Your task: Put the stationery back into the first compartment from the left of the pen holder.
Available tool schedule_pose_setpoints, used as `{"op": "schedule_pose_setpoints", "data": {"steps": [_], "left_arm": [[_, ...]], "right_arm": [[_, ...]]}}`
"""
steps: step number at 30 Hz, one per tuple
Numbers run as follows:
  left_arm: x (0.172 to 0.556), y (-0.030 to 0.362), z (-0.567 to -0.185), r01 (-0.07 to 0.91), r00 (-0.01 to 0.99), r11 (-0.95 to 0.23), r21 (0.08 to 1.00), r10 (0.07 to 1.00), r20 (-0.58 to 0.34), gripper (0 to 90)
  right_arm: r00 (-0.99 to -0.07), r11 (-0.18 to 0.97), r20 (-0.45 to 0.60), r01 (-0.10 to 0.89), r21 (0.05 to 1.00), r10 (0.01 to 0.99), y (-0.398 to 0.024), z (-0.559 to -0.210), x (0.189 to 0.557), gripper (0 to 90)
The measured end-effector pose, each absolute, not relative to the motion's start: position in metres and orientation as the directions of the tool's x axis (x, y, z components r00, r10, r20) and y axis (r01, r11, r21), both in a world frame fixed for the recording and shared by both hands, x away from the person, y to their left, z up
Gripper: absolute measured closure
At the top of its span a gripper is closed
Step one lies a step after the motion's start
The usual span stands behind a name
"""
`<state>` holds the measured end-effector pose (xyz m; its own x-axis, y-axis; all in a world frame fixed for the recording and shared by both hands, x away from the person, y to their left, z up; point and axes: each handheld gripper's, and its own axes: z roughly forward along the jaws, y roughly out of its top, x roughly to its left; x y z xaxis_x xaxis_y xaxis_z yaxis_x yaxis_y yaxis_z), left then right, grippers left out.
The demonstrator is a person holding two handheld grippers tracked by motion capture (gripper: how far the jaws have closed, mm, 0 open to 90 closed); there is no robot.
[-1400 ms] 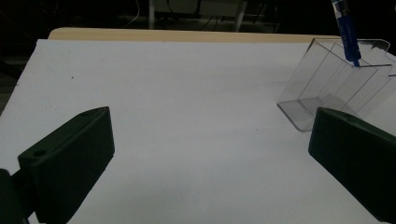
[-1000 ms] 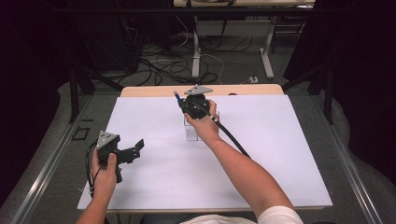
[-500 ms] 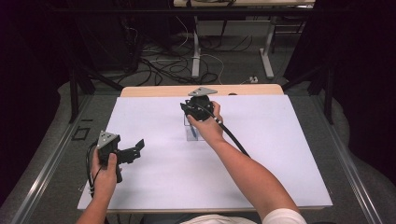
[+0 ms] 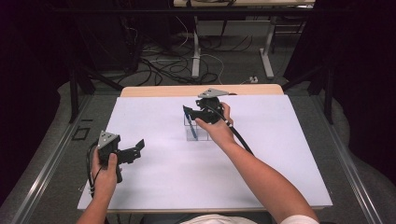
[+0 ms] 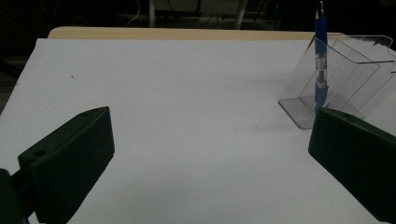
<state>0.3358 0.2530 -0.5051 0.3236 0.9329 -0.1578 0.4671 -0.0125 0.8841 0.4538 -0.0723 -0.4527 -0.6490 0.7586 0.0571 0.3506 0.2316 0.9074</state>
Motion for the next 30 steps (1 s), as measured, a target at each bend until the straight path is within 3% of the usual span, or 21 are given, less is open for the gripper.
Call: {"op": "schedule_pose_setpoints", "data": {"steps": [10,16,24,30], "left_arm": [[0.336,0.252,-0.505,0.470,0.324,-0.015,0.883,0.933,-0.157,0.2],[0.336,0.252,-0.505,0.470,0.323,-0.015,0.882,0.933,-0.156,0.2],[0.336,0.251,-0.505,0.469,0.324,-0.017,0.883,0.933,-0.154,0.2],[0.337,0.251,-0.505,0.471,0.324,-0.018,0.882,0.934,-0.154,0.2]], "right_arm": [[-0.635,0.179,0.084,0.339,0.924,0.768,-0.101,-0.450,0.439,33.6],[-0.606,0.184,0.055,0.326,0.927,0.793,-0.121,-0.451,0.430,18.3],[-0.572,0.187,0.048,0.345,0.920,0.819,-0.152,-0.455,0.415,13.7],[-0.545,0.171,0.071,0.381,0.909,0.835,-0.175,-0.464,0.404,4.7]]}}
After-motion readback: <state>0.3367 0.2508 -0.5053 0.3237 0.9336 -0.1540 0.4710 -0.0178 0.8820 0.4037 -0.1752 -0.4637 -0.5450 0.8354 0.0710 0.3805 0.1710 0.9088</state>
